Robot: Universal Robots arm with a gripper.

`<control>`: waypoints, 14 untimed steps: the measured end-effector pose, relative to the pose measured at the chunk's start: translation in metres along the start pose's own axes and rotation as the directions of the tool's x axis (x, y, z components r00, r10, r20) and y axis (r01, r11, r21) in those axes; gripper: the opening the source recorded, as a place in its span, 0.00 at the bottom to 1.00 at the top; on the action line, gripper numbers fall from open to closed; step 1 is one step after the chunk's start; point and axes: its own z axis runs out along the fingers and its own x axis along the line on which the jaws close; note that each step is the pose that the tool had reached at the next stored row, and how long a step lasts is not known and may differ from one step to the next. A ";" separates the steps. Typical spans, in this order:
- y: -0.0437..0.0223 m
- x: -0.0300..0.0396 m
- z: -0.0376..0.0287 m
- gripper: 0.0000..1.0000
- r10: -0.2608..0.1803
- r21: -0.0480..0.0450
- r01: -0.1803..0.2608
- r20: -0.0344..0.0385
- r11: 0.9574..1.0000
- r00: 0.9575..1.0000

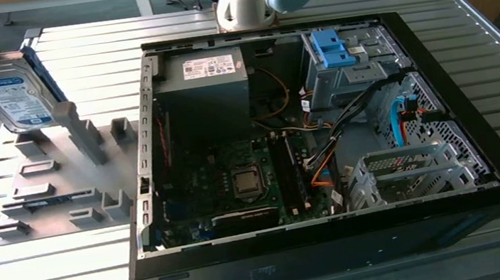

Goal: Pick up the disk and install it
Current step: 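Pick up the disk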

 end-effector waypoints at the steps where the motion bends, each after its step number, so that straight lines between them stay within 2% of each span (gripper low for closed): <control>1: 0.0000 0.0000 -0.0002 0.36 0.000 0.000 0.000 0.000 1.000 1.000; 14: 0.0000 0.0000 -0.0043 0.36 0.000 0.000 0.000 0.000 1.000 1.000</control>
